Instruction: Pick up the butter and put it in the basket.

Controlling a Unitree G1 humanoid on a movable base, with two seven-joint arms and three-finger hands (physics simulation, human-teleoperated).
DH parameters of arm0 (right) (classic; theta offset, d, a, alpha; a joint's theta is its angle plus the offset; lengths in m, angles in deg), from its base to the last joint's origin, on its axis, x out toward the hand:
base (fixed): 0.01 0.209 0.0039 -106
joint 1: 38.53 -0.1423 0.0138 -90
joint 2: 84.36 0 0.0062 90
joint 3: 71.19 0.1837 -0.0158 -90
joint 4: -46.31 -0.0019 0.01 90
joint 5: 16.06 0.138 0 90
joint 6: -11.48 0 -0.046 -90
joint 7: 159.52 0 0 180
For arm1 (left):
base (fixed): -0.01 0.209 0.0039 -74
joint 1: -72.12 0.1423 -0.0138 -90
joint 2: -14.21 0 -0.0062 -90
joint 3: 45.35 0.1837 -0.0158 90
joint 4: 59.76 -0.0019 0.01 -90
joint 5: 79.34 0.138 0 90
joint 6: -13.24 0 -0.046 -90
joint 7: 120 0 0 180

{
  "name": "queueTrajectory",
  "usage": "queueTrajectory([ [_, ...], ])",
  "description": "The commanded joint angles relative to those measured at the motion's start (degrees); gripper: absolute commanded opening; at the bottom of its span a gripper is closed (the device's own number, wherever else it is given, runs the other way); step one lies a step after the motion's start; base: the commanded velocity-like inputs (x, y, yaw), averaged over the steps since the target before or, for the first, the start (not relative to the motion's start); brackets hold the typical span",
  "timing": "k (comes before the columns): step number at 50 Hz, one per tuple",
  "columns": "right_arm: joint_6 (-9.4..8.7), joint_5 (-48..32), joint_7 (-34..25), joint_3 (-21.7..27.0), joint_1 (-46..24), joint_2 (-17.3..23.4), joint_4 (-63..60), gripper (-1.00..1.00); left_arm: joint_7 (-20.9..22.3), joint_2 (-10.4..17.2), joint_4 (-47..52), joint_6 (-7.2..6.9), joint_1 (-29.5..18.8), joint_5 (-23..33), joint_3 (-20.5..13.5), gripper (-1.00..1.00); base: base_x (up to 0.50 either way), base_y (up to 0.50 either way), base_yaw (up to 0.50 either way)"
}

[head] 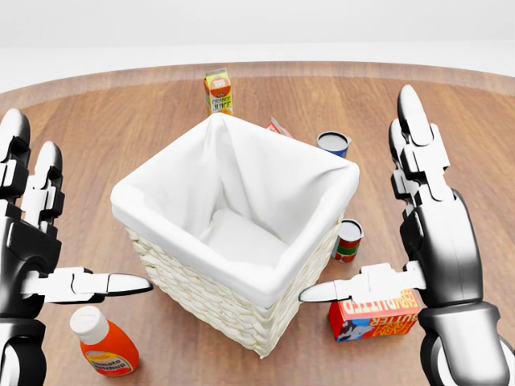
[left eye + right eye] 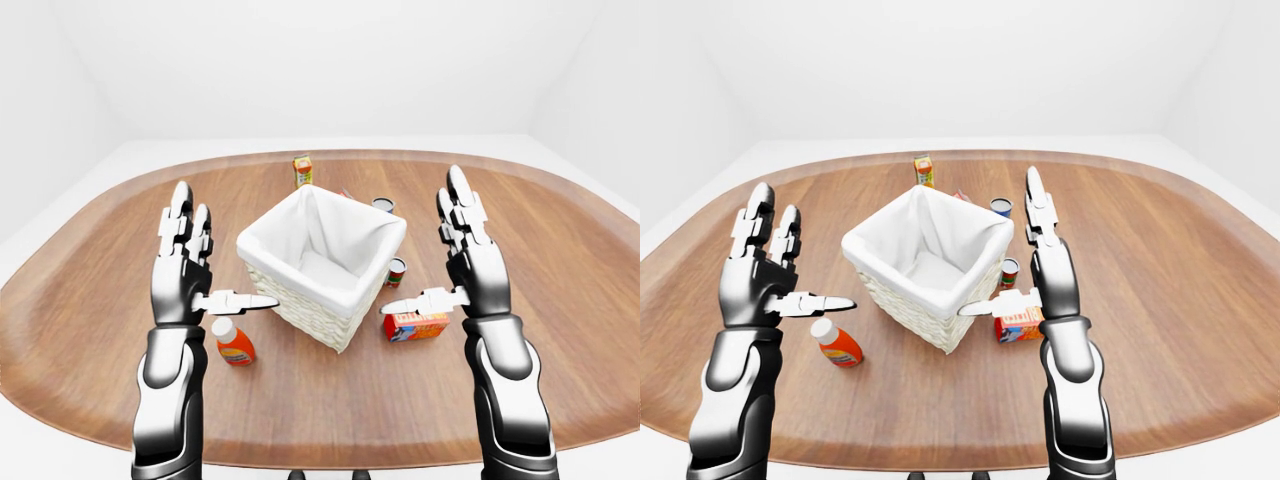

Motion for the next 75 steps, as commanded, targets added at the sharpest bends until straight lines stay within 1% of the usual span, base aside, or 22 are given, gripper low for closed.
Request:
queueTrajectory([
  [1,0.00,-0.7,-0.4,0.0,0.3,0.2,-0.1,1.00,0.1,0.0,0.0,0.00,0.1,-0.3,-0.3,1.00,0.00,0.00,0.00],
  [7,0.00,-2.6,-2.2,0.4,1.9,1.0,-1.5,1.00,0.2,0.1,-0.5,0.00,0.2,-0.6,-0.6,1.00,0.07,0.00,0.00],
  [9,0.00,-4.0,-4.2,0.4,2.7,1.7,-2.7,1.00,0.3,0.2,-0.8,0.00,0.2,-0.8,-0.8,1.00,0.23,0.00,0.00],
  [10,0.00,-4.2,-6.2,0.5,3.3,2.2,-3.8,1.00,0.3,0.2,-1.0,0.00,0.2,-0.9,-1.0,1.00,0.21,0.00,0.00],
  [12,0.00,-6.5,-7.5,0.7,3.8,2.6,-4.9,1.00,0.3,0.3,-1.0,0.00,0.3,-1.1,-1.1,1.00,0.00,0.00,0.00],
  [15,0.00,-9.4,-11.0,1.4,4.3,3.4,-6.2,1.00,0.4,0.4,-1.2,0.00,0.2,-1.4,-1.4,1.00,0.00,0.00,0.00],
  [20,0.00,-14.9,-16.9,3.7,4.3,4.9,-8.1,1.00,0.5,0.6,-1.7,0.00,0.3,-1.8,-1.7,1.00,0.00,0.00,0.00],
  [21,0.00,-17.0,-18.1,4.4,4.0,6.0,-8.7,1.00,0.5,0.6,-2.1,0.00,0.2,-1.9,-1.8,1.00,0.00,0.00,0.00],
  [24,0.00,-21.0,-21.6,5.5,3.8,6.6,-8.9,1.00,0.6,0.7,-2.5,0.00,0.1,-2.0,-1.9,1.00,0.00,0.00,0.00],
  [25,0.00,-23.2,-23.2,5.7,4.0,7.6,-8.9,1.00,0.6,0.8,-2.8,0.00,0.1,-2.1,-1.9,1.00,0.00,0.00,0.00],
  [27,0.00,-25.1,-24.9,6.3,3.8,7.2,-8.9,1.00,0.6,0.8,-2.9,0.00,0.0,-2.1,-1.9,1.00,0.00,0.00,0.00],
  [29,0.00,-29.0,-27.1,6.5,4.0,7.9,-8.8,1.00,0.5,0.9,-3.3,0.00,-0.1,-2.1,-2.0,1.00,0.00,0.00,0.00],
  [34,0.00,-36.3,-31.5,6.5,3.7,7.8,-7.0,1.00,0.4,0.9,-3.9,0.00,-0.3,-2.1,-1.9,1.00,0.00,0.00,0.00],
  [36,0.00,-39.8,-31.6,6.3,3.5,7.9,-5.4,1.00,0.4,1.0,-4.2,0.00,-0.4,-2.1,-1.9,1.00,0.00,0.00,0.00],
  [40,0.00,-43.7,-31.6,6.8,2.6,7.0,-3.4,1.00,0.4,1.0,-4.8,0.00,-0.5,-2.1,-1.9,1.00,0.00,0.00,0.00],
  [47,0.00,-52.0,-31.6,5.7,1.6,6.5,1.6,1.00,0.4,1.2,-6.0,0.00,-0.7,-2.1,-2.0,1.00,0.00,0.00,0.00],
  [50,0.00,-53.4,-31.6,5.6,1.5,6.2,4.2,1.00,0.4,1.2,-6.0,0.00,-0.7,-2.2,-2.1,1.00,0.00,0.00,0.00],
  [55,0.00,-58.3,-31.6,4.6,-0.6,6.6,9.2,1.00,0.6,1.4,-6.2,0.00,-0.6,-2.5,-2.5,1.00,0.00,0.00,0.00],
  [63,0.00,-62.6,-31.6,3.4,-2.8,6.7,15.0,1.00,0.7,1.6,-6.9,0.00,-0.7,-3.0,-3.0,1.00,0.00,0.00,0.00],
  [68,0.00,-66.1,-29.6,2.0,-4.4,6.5,19.4,1.00,0.7,1.7,-6.7,0.00,-0.5,-3.1,-3.1,1.00,0.00,0.00,0.00],
  [75,0.00,-70.1,-23.0,0.4,-9.3,7.2,31.8,1.00,0.8,1.7,-6.3,0.00,-0.2,-3.2,-3.3,1.00,0.00,0.00,0.00],
])
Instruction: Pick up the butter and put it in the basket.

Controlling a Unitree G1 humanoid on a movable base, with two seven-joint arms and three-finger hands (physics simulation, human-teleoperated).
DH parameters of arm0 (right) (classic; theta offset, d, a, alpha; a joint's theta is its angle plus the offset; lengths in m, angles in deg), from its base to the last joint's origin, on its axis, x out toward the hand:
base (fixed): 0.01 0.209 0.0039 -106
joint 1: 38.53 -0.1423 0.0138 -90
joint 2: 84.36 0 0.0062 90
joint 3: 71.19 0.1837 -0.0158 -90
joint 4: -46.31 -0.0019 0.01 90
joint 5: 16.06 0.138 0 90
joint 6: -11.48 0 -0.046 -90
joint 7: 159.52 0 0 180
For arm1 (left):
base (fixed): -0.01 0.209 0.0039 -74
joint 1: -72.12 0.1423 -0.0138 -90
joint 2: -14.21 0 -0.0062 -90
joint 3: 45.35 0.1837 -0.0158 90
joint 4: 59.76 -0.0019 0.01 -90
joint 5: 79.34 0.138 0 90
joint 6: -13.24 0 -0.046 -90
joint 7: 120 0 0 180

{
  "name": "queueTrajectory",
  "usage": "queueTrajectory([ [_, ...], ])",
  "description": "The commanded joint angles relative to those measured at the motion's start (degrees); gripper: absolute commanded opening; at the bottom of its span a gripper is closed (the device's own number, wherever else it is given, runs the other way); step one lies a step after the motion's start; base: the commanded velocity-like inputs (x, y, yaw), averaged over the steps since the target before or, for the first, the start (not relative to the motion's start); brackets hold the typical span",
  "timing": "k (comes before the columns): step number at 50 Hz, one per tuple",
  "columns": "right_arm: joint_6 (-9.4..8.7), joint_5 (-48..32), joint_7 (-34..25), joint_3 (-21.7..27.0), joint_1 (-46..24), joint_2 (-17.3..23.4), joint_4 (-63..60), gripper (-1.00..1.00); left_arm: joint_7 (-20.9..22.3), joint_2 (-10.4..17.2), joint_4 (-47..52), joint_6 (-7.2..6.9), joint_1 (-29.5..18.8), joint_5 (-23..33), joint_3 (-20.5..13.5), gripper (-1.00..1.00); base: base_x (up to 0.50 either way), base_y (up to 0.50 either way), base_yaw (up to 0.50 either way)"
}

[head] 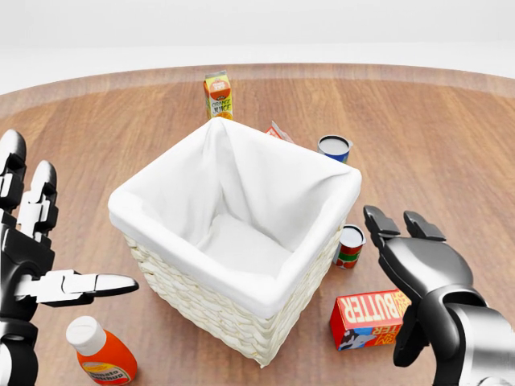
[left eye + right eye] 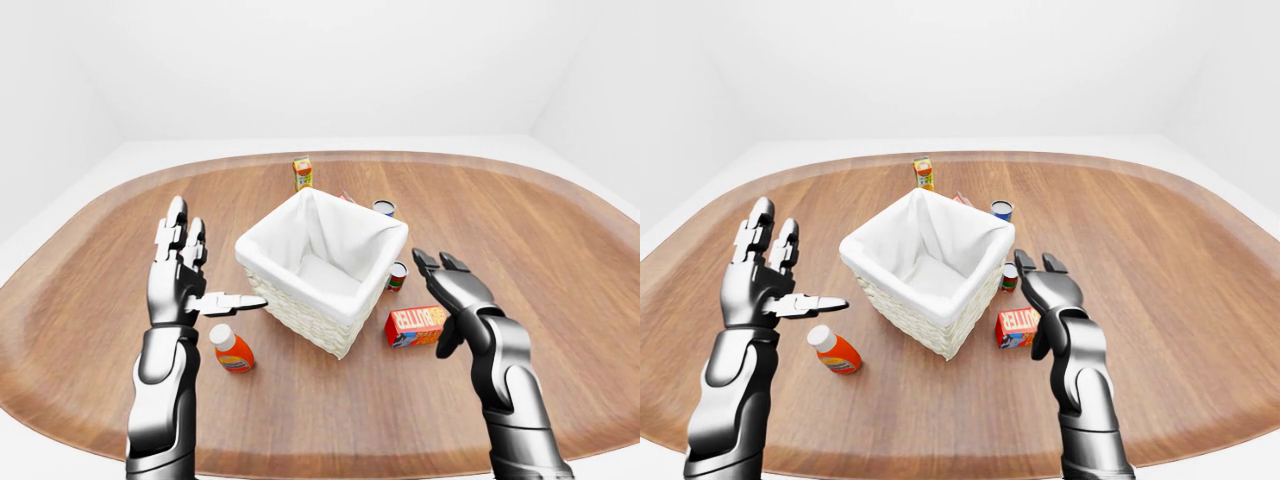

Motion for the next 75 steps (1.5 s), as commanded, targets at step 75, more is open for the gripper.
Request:
queueTrajectory([
  [75,0.00,3.4,34.7,-13.0,-34.7,1.1,89.7,1.00,0.4,0.9,-6.1,0.00,-0.8,-1.0,-1.0,1.00,0.00,0.00,0.00],
])
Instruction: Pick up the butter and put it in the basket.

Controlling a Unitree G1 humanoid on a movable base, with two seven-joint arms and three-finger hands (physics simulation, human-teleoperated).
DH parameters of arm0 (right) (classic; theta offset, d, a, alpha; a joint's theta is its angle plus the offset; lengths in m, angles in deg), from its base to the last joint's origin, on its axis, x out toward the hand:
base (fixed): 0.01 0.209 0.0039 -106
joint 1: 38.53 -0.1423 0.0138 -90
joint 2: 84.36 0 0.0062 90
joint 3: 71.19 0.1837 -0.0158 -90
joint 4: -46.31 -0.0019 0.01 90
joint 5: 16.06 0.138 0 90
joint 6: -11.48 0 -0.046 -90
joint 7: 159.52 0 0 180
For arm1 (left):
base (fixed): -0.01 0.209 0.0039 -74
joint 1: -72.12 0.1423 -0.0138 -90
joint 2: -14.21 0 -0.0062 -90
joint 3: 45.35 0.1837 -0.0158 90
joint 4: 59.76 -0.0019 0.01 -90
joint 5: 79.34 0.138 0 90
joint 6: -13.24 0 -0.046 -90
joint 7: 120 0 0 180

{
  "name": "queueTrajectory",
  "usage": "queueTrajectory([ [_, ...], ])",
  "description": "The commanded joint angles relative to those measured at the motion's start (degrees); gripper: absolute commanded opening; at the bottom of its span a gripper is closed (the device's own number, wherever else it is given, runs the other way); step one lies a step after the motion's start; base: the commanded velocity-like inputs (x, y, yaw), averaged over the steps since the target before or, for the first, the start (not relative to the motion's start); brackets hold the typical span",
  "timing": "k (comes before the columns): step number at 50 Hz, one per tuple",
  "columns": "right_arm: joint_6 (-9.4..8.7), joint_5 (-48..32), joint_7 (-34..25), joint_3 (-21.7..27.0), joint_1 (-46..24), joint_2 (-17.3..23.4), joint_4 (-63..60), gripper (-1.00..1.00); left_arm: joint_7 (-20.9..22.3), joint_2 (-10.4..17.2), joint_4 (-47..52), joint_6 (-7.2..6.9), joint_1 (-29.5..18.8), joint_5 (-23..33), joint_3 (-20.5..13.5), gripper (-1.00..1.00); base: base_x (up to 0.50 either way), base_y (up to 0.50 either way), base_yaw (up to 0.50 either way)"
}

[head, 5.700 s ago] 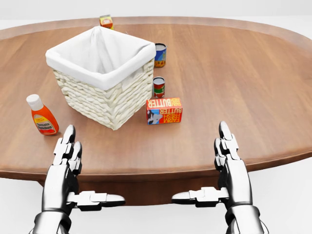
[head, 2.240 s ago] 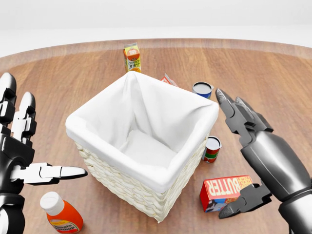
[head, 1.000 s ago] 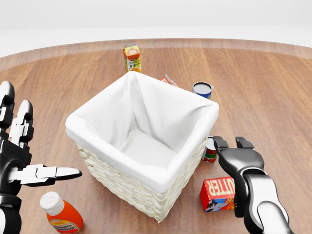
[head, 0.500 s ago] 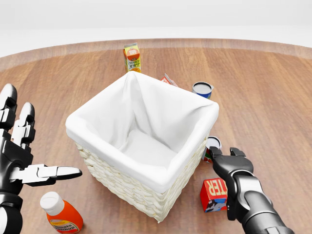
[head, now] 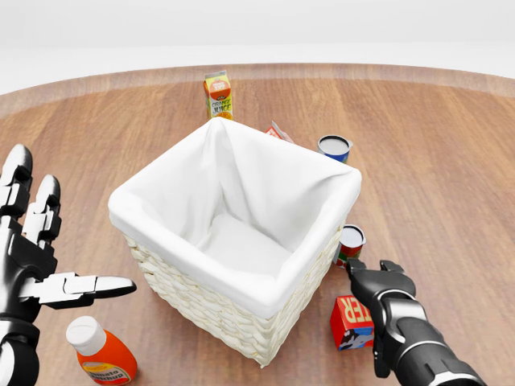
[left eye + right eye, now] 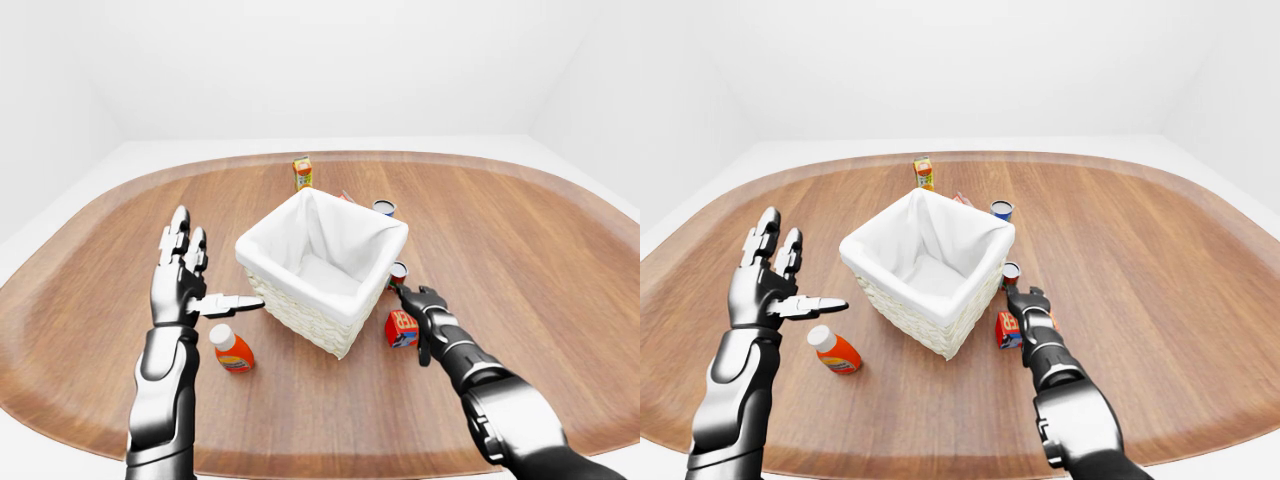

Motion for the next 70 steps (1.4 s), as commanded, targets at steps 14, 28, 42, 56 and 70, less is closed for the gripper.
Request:
queueTrajectory([
  [14,0.00,-1.0,-1.7,0.9,-2.1,-1.1,4.7,1.00,0.0,0.2,-2.6,0.00,-0.3,-0.2,0.0,1.00,0.00,0.00,0.00],
  [28,0.00,-1.0,-0.8,1.4,-2.2,-1.2,4.7,-1.00,-0.1,0.2,-2.7,0.00,-0.2,-0.2,0.1,1.00,0.00,0.00,0.00],
  [42,0.00,0.8,0.1,1.8,-2.7,-0.7,4.2,-1.00,-0.2,-0.1,-2.7,0.00,0.0,0.2,0.5,1.00,0.00,0.00,0.00],
  [56,0.00,3.7,1.8,2.0,-3.2,-0.1,3.6,-1.00,-0.3,-0.1,-2.5,0.00,0.1,0.2,0.5,1.00,0.00,0.00,0.00],
  [70,0.00,5.1,0.2,1.2,-1.7,2.6,-2.5,-1.00,-0.1,-0.1,-1.5,0.00,0.7,-0.1,0.0,1.00,0.00,0.00,0.00],
])
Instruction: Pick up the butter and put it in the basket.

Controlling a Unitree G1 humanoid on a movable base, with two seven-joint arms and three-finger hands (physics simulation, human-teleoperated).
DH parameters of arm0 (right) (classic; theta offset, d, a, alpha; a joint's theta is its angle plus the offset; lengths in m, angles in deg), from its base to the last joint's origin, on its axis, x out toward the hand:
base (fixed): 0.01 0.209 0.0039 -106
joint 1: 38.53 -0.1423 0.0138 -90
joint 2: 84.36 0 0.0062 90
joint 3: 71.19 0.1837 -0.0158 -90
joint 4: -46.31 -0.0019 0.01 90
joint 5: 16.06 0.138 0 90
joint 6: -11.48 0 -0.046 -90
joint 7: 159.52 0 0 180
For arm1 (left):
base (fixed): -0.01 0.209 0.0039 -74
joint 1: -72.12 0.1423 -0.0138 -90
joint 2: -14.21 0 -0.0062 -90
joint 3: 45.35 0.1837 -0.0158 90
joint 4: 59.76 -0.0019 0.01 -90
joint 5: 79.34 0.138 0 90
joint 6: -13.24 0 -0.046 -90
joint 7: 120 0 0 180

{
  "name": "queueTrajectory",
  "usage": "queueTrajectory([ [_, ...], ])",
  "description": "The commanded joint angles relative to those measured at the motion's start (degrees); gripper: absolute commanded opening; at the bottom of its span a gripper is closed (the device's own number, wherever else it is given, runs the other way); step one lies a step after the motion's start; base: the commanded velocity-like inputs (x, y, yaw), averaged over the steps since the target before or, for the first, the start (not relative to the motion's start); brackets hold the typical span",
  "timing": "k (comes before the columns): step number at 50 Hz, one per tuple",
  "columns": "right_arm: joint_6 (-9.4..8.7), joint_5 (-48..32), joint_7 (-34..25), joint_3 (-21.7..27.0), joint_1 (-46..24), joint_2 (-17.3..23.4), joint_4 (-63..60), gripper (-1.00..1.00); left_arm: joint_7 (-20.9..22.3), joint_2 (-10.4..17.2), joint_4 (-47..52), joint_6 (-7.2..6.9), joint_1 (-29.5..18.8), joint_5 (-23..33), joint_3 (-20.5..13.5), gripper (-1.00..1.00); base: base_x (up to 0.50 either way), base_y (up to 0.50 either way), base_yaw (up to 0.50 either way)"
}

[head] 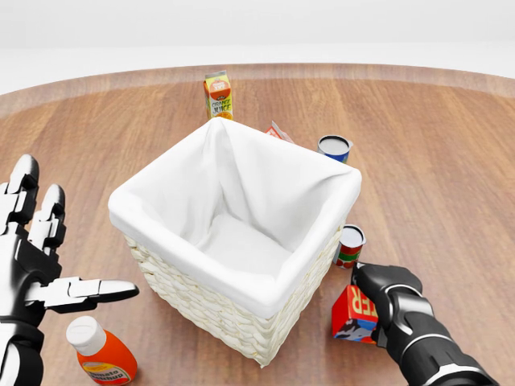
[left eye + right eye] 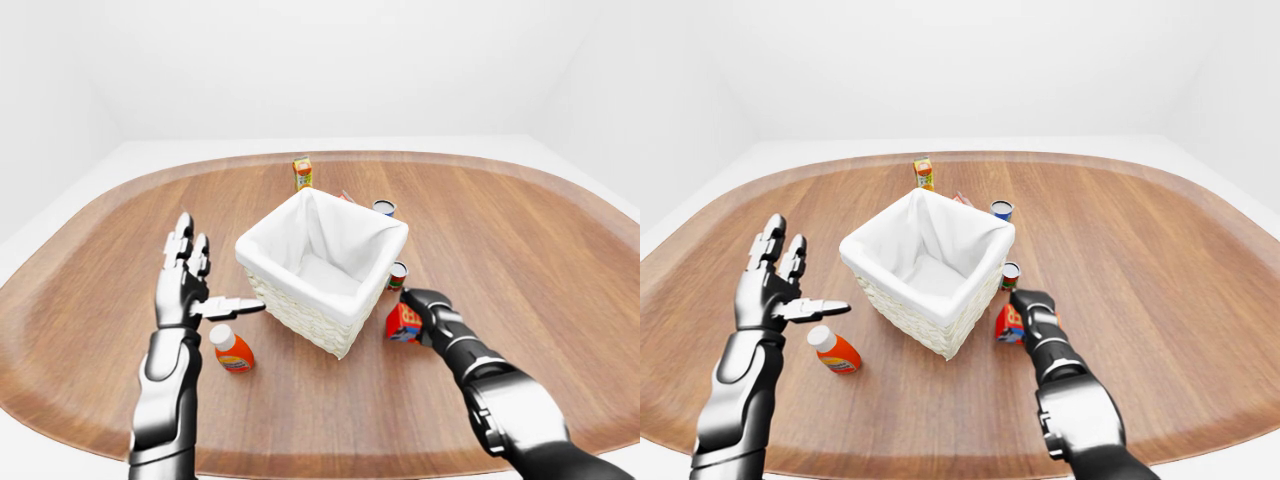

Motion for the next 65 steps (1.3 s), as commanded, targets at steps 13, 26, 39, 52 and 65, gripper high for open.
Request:
queueTrajectory([
  [13,0.00,-7.8,-17.9,2.4,13.5,4.8,-38.9,-1.00,2.6,0.4,3.9,0.00,2.3,0.1,-2.1,1.00,0.00,0.00,0.00],
  [26,0.00,-14.3,-31.8,8.3,18.5,5.0,-60.3,-1.00,3.0,0.5,3.6,0.00,2.3,-0.2,-2.7,1.00,0.00,0.00,0.00],
  [39,0.00,-13.6,-38.4,11.7,16.6,5.6,-69.0,-1.00,2.9,0.8,2.1,0.00,1.5,-0.4,-2.7,1.00,0.00,0.00,0.00],
  [52,0.00,-10.3,-38.2,12.0,13.0,6.0,-70.8,-1.00,2.8,0.9,1.4,0.00,1.2,-0.5,-2.6,1.00,0.00,0.00,0.00],
  [65,0.00,-7.8,-35.8,12.3,7.8,6.5,-72.1,-1.00,2.7,1.1,0.2,0.00,1.1,-0.7,-2.7,1.00,0.00,0.00,0.00],
])
